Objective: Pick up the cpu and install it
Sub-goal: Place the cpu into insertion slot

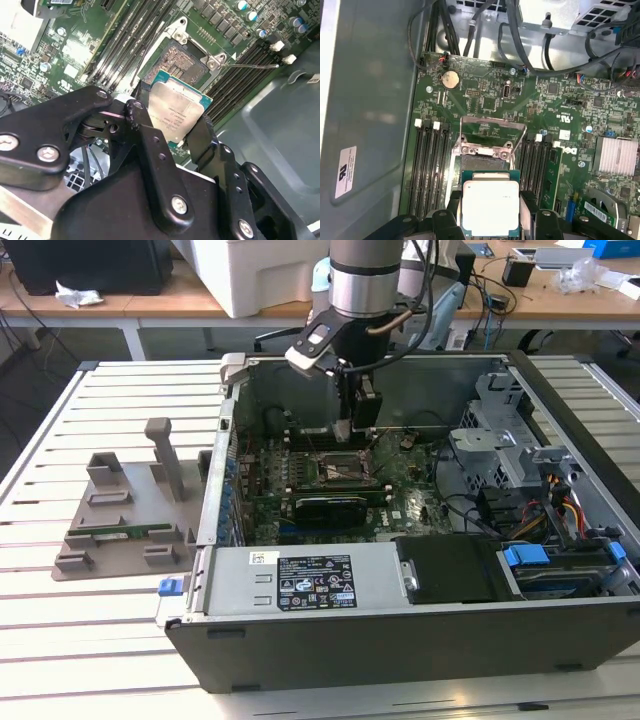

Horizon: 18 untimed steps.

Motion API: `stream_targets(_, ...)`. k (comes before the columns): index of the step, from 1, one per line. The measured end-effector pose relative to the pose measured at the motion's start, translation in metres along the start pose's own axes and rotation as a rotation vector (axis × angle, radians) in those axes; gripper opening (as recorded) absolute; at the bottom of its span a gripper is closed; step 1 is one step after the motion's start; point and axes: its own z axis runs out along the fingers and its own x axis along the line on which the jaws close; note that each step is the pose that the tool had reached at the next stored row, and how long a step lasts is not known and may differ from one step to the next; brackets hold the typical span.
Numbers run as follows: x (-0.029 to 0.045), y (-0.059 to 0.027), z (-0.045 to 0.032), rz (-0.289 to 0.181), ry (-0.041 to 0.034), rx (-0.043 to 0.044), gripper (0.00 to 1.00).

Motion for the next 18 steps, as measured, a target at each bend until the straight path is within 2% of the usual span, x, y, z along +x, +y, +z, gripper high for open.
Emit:
stream_targets(2, 0.0002, -0.0006, 0.0020, 0.000, -0.0006, 0.0001, 0.54)
stream_targets(5, 0.0006, -0.0022, 0.0059, 0.012, -0.0067, 0.0014, 0.54)
stream_targets(8, 0.0007, -0.0022, 0.0092, 0.028, -0.0092, 0.0023, 0.54)
stream_targets(10, 0.0034, -0.0022, 0.0352, 0.038, -0.0114, 0.0035, 0.54)
stream_targets(18, 0.0039, -0.0037, 0.0427, 0.108, -0.0119, 0.0066, 0.54)
